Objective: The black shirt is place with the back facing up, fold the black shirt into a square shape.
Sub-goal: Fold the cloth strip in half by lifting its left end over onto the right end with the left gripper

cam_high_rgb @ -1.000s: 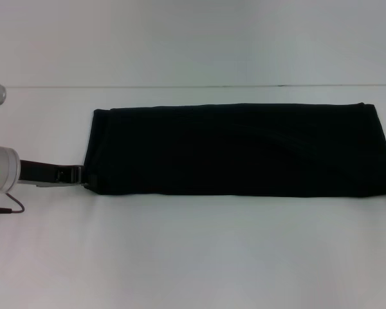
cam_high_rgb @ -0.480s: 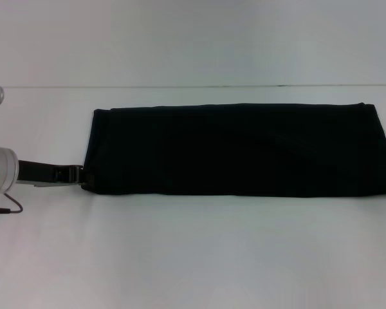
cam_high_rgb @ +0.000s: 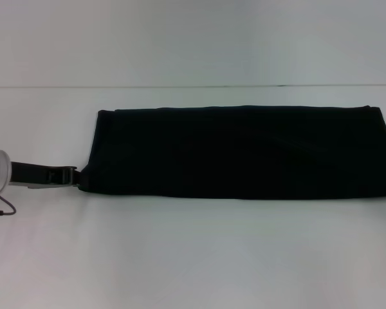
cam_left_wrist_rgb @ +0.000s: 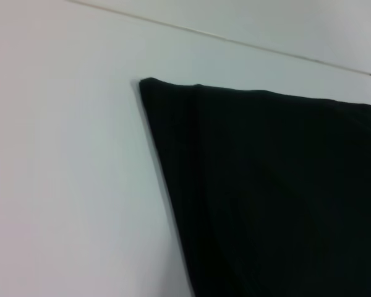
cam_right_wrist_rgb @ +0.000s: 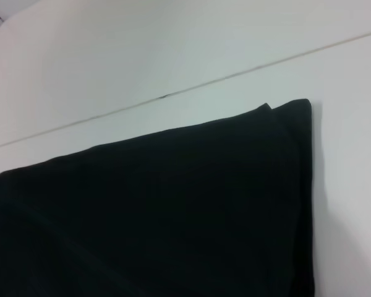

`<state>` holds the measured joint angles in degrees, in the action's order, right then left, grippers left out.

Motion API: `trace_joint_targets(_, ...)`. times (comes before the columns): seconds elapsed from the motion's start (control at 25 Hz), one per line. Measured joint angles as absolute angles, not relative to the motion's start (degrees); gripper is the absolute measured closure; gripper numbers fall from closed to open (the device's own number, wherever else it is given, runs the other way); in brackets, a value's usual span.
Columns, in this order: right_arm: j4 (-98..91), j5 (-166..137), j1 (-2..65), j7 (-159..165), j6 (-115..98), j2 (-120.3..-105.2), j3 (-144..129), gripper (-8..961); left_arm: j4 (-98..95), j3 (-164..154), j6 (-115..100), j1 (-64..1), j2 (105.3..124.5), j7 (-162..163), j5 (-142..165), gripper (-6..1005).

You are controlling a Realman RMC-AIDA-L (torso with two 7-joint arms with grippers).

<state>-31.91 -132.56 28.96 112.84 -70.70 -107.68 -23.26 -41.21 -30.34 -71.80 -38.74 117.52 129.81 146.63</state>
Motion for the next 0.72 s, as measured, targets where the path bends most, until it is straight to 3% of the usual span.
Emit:
trace_joint_targets(0.56, -33.1, -132.5, 28.2, 112.7, -74.8, -107.61, -19.8, 900, -42.3, -28.8, -74.0, -38.5, 117.06, 129.8, 146.7, 995)
trace_joint_targets(0.72, -36.9, -132.5, 27.9, 112.3, -77.0, -108.44, -16.7, 857, -44.2, -27.2, -75.7, -38.4, 116.88, 130.4, 146.6, 996)
